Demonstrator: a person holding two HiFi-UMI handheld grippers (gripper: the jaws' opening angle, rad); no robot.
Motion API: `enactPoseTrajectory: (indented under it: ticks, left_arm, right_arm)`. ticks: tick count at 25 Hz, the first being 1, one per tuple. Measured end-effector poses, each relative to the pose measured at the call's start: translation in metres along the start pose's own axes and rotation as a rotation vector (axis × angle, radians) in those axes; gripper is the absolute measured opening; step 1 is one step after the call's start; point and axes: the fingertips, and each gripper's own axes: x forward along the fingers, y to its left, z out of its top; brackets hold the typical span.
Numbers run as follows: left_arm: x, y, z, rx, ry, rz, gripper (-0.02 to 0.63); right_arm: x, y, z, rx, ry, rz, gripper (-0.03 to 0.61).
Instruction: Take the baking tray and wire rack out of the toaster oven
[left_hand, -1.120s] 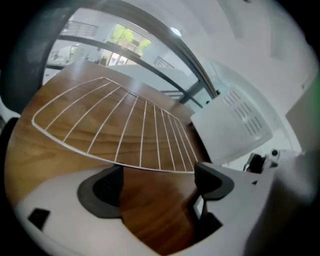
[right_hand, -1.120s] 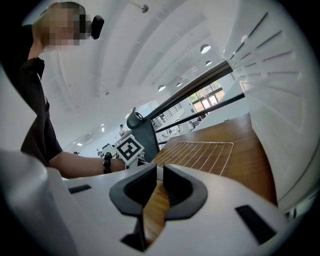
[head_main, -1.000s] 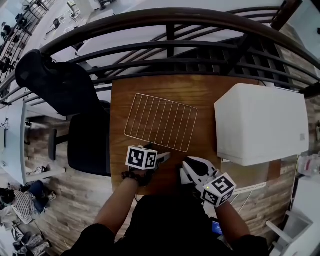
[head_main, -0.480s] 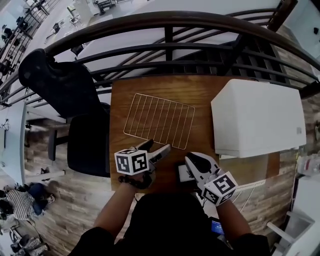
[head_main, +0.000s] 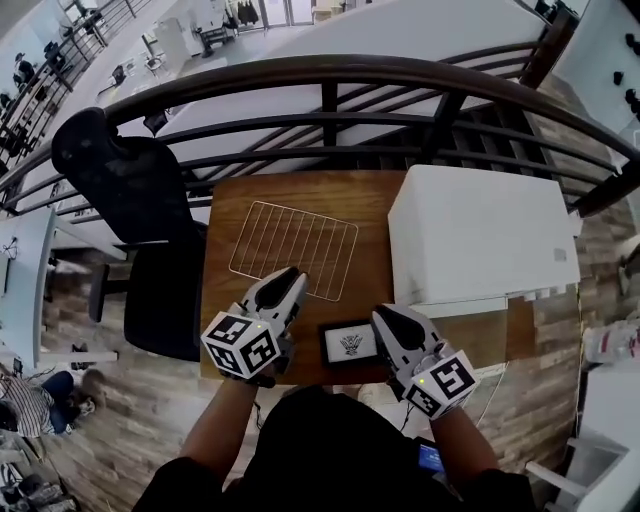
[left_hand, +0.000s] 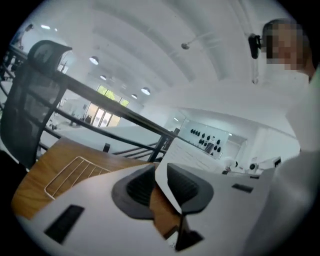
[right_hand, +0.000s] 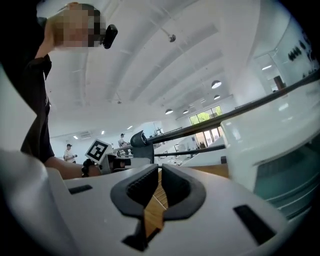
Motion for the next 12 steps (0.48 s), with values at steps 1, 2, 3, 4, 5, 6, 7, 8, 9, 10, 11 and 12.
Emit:
enactPoseTrajectory:
  ticks: [1,2,3,4,5,6,7,8,9,10,11,12]
  left_arm:
    - [0.002,-0.014,0.000,0.041,-0.014,-0.005,0.073]
    - [0.005,-0.029,-0.001,0.080,-0.026,-0.012,0.064]
    - [0.007,-0.044,-0.003,0.115,-0.036,-0.019,0.061]
    - [0.008,-0.059,-0.004,0.145,-0.046,-0.028,0.055]
    - [0.006,-0.075,-0.004,0.169,-0.056,-0.036,0.051]
    - [0.003,-0.090,-0.004,0.187,-0.067,-0.045,0.048]
    - [-0.001,-0.103,-0.004,0.201,-0.077,-0.052,0.043]
    - [-0.005,-0.115,-0.004,0.210,-0.088,-0.059,0.038]
    - [-0.008,-0.126,-0.004,0.214,-0.099,-0.066,0.033]
    - [-0.010,-0.136,-0.005,0.215,-0.109,-0.072,0.029]
    - [-0.012,-0.145,-0.007,0.214,-0.118,-0.075,0.028]
    - [-0.014,-0.153,-0.010,0.215,-0.127,-0.077,0.028]
  right_arm:
    - [-0.013,-0.005,0.002,-0.013,-0.006,-0.008,0.017]
    - [-0.026,-0.011,0.003,-0.024,-0.011,-0.017,0.016]
    - [-0.038,-0.016,0.004,-0.032,-0.017,-0.026,0.015]
    - [-0.051,-0.021,0.006,-0.038,-0.024,-0.036,0.015]
    - [-0.064,-0.023,0.009,-0.043,-0.031,-0.045,0.015]
    - [-0.076,-0.022,0.013,-0.049,-0.038,-0.055,0.015]
    - [-0.087,-0.021,0.016,-0.055,-0.045,-0.063,0.015]
    - [-0.098,-0.019,0.020,-0.061,-0.053,-0.070,0.015]
    - [-0.108,-0.018,0.022,-0.067,-0.062,-0.075,0.014]
    - [-0.117,-0.017,0.024,-0.073,-0.069,-0.079,0.015]
    - [-0.126,-0.017,0.025,-0.078,-0.074,-0.083,0.014]
    - [-0.135,-0.017,0.025,-0.082,-0.078,-0.087,0.014]
